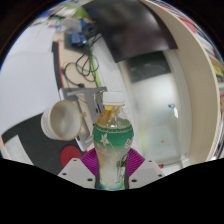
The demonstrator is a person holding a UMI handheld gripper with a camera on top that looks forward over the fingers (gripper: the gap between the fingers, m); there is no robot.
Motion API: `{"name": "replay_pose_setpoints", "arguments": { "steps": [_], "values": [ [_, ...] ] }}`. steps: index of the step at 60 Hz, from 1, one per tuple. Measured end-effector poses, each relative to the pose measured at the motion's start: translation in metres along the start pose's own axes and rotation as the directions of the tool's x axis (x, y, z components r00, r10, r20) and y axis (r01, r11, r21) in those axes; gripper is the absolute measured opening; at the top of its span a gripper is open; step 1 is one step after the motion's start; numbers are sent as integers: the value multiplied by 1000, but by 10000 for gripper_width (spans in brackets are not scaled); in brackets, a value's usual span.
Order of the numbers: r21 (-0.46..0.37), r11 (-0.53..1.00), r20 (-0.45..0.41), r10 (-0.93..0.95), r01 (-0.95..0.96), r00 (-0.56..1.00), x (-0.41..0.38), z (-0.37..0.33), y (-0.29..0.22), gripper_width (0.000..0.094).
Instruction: Pour water
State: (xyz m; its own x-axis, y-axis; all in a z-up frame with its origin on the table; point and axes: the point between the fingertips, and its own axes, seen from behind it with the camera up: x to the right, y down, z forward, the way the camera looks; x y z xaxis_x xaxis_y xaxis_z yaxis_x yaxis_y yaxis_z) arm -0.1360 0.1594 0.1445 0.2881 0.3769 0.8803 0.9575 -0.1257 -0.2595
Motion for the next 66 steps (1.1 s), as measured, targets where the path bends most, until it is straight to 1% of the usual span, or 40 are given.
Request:
{"name": "replay_pose_setpoints", "arguments": {
  "steps": [4,5,10,14,15,17,20,26,27,28,33,45,47,49,54,59,63,66],
  "values": [
    [41,977,47,208,-209,977,-5,-7,-6,330],
    [51,963,70,261,-265,963,-5,-7,-8,330],
    [98,838,171,518,-537,838,-8,-9,-19,330],
    [89,692,243,682,-716,690,-8,-6,-18,331],
    [91,657,223,718,-748,659,-15,-11,-23,330],
    [83,593,264,762,-801,591,-10,-5,-14,330],
    [84,507,278,815,-858,509,-7,0,-7,330],
    [84,406,283,866,-910,412,-10,12,7,330],
    [92,389,263,878,-917,399,-14,11,2,330],
    [93,380,278,878,-920,390,-13,14,7,330],
    [98,321,289,897,-942,335,-16,24,12,329],
    [126,305,279,902,-944,328,-38,43,15,331],
    [148,292,277,905,-945,323,-35,42,14,330],
    [149,291,278,905,-945,323,-36,41,13,330],
    [151,290,272,907,-945,322,-38,39,15,353],
    [140,294,260,910,-946,322,-39,37,17,464],
    [124,302,261,909,-945,324,-43,36,17,510],
    [89,305,262,911,-948,318,-48,34,19,551]
  ]
}}
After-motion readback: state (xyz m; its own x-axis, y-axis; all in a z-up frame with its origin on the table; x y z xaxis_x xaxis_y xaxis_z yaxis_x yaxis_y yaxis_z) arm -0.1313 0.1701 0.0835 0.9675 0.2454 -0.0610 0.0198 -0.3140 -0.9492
